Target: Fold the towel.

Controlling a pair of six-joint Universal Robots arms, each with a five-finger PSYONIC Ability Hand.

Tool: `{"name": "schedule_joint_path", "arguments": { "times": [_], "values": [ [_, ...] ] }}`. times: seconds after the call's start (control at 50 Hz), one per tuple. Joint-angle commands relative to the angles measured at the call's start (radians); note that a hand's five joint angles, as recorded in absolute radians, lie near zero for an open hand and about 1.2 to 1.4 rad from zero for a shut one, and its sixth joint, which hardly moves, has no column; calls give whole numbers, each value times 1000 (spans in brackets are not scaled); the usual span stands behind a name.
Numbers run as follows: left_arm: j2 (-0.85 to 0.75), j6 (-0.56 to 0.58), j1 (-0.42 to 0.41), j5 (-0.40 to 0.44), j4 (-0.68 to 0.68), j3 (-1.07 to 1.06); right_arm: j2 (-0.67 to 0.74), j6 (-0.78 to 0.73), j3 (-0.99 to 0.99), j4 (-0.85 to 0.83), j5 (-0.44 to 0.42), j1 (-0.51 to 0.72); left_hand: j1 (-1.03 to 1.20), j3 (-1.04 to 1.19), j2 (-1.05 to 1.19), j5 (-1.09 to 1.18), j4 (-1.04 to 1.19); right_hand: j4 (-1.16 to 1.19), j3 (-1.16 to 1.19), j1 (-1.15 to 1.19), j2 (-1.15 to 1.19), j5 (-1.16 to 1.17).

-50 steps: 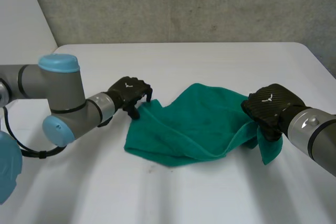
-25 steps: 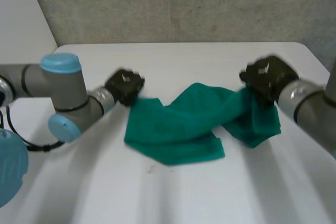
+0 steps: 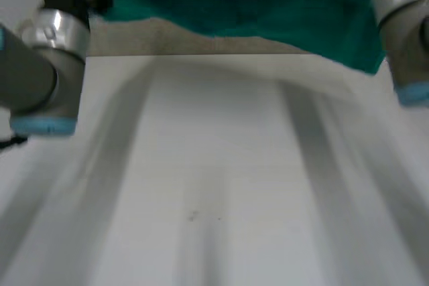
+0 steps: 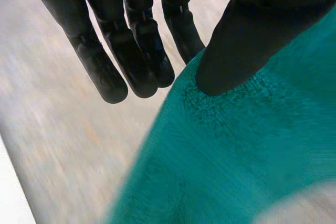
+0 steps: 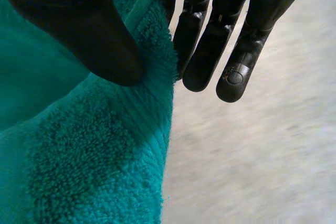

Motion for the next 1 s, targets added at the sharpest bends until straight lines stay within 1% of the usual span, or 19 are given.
{"name": "schedule_joint_path", "arguments": {
  "times": [0.02, 0.1, 0.14, 0.18, 0.24, 0.3, 0.34, 0.4, 0.42, 0.44, 0.48, 0.6, 0.66, 0.72, 0.9, 0.92, 0.96, 0.98, 1.0],
  "values": [
    [-16, 1, 0, 3, -80, -294, 11, 3, 266, 137, -87, -3, 252, 205, 202, 258, 203, 203, 211, 422, 212, 232],
    [-63, 15, -4, 3, -92, -364, 26, 3, 360, 199, -90, -3, 252, 205, 202, 258, 203, 203, 211, 422, 212, 232],
    [-94, 23, -6, 3, -101, -400, 83, 7, 411, 265, -85, -9, 252, 205, 202, 258, 203, 203, 211, 422, 212, 232],
    [-105, 29, -4, 3, -112, -412, 127, 12, 424, 320, -81, -14, 252, 205, 202, 258, 203, 203, 211, 422, 212, 232],
    [-102, 35, -3, 3, -131, -415, 146, 29, 434, 355, -76, -17, 252, 205, 202, 258, 203, 203, 211, 422, 212, 232],
    [-96, 36, -1, 4, -141, -412, 149, 119, 444, 358, -58, -17, 252, 205, 202, 258, 203, 203, 211, 422, 212, 232],
    [-90, 36, 2, 4, -151, -409, 144, 233, 460, 357, -44, -23, 252, 205, 202, 258, 203, 203, 211, 422, 212, 232],
    [-88, 36, 0, 4, -154, -407, 141, 340, 478, 357, -41, -49, 252, 205, 202, 258, 203, -74, -66, 145, -65, -45],
    [-88, 36, 0, 4, -154, -407, 140, 403, 492, 355, -44, -71, 252, 205, 202, 258, 203, -226, -218, -7, -217, -197],
    [-88, 35, 0, 4, -154, -407, 140, 403, 492, 355, -44, -71, 252, 205, 202, 258, 203, -227, -220, -9, -218, -198],
    [-88, 35, -1, 4, -154, -407, 137, 484, 518, 346, -47, -89, 252, 205, 202, 258, 203, -388, -380, -170, -379, -359],
    [-102, 33, -3, 6, -154, -407, 138, 596, 578, 291, -47, -103, 252, 205, 202, 258, 203, -468, -460, -250, -459, -439],
    [-105, 35, -3, 6, -154, -406, 135, 626, 633, 237, -49, -108, 252, 205, 202, 258, 203, -714, -706, -496, -705, -685],
    [-108, 32, 2, 6, -152, -404, 129, 624, 644, 236, -50, -106, 252, 205, 202, 258, 203, -753, -745, -534, -743, -724],
    [-128, 30, 10, 9, -149, -400, 123, 607, 655, 184, -36, -97, 252, 205, 202, 258, 203, -697, -689, -479, -688, -668],
    [-128, 30, 10, 9, -149, -400, 127, 591, 655, 159, -33, -94, 252, 205, 202, 258, 203, -656, -649, -438, -647, -627],
    [-143, 30, 10, 9, -148, -398, 141, 528, 659, 115, -12, -97, 252, 205, 202, 258, 203, -480, -473, -262, -471, -451],
    [-148, 32, 11, 9, -149, -398, 146, 473, 662, 90, 17, -100, 252, 205, 202, 258, 203, -419, -411, -200, -410, -390],
    [-153, 32, 11, 10, -149, -398, 146, 472, 662, 90, 17, -100, 252, 205, 202, 258, 203, -418, -411, -200, -409, -389]
  ]
}}
